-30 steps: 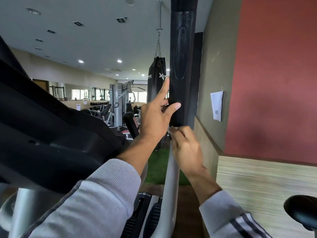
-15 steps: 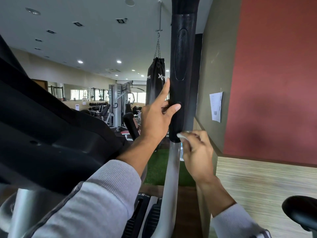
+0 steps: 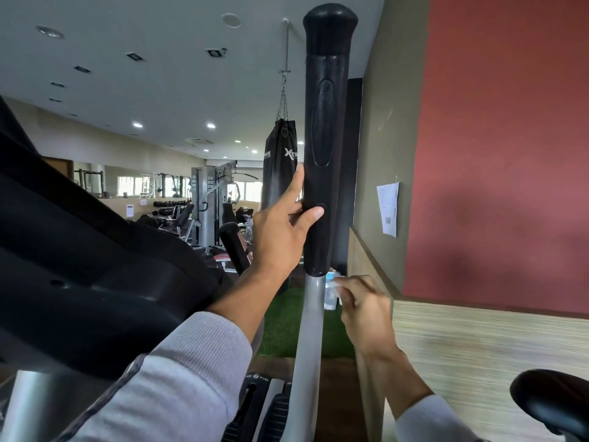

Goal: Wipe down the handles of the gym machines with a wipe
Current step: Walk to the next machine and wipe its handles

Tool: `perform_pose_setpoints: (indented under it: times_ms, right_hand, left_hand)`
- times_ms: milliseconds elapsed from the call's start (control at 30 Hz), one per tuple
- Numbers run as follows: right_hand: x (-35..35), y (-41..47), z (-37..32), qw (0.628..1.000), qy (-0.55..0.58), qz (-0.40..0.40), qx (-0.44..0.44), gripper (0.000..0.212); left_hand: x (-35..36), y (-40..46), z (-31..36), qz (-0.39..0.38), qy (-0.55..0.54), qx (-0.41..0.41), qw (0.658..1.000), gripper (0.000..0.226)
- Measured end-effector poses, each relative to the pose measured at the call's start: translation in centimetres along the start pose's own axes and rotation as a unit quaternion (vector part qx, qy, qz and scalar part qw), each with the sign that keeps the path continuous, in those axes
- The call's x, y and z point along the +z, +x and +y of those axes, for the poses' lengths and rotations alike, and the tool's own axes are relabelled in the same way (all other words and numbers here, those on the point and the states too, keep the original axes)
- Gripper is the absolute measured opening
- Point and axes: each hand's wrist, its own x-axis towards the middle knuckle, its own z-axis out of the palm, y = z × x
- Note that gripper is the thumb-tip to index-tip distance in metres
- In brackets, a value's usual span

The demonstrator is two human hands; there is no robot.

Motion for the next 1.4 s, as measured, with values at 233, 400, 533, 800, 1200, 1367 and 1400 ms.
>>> perform_pose_setpoints:
  times_ms: [233, 400, 533, 800, 1200, 1367, 1400]
  right_hand:
    - [-2.1, 4.1, -6.0, 0.977, 0.088, 0.139, -0.139, 0.022]
    - [-0.8, 2.6, -4.5, 0.994, 0.045, 0.030, -0.093, 0.037]
    - [-0.4, 1.6, -3.5, 0.991, 0.042, -0.123, 0.019, 0.030]
    - [0.2, 0.8, -2.8, 0.998, 0.020, -0.052, 0.029, 0.022]
    - [-5.3, -3.3, -5.0, 0.996, 0.064, 0.045, 0.031, 0.020]
    - [-7.7, -8.3, -6.9, 0.992, 0.098, 0.044, 0.064, 0.020]
    - [-8.1, -9.7, -7.4, 0.990, 0.106, 0.040, 0.082, 0.019]
  left_hand:
    - [-0.3, -0.3, 1.3, 0.016, 0.023, 0.004, 1.000, 0.072]
    - [-0.6, -0.5, 1.7, 0.009, 0.027, 0.002, 1.000, 0.074]
    - [-0.6, -0.5, 1.8, 0.005, 0.026, -0.008, 1.000, 0.073]
    - [-0.7, -0.5, 1.6, -0.014, 0.031, -0.029, 0.999, 0.072]
    - [-2.5, -8.7, 3.8, -0.077, 0.006, -0.161, 0.984, 0.052]
    - [-3.5, -15.8, 3.8, -0.104, 0.041, -0.209, 0.972, 0.046]
    - [-3.8, -17.2, 4.3, -0.114, 0.037, -0.207, 0.971, 0.045]
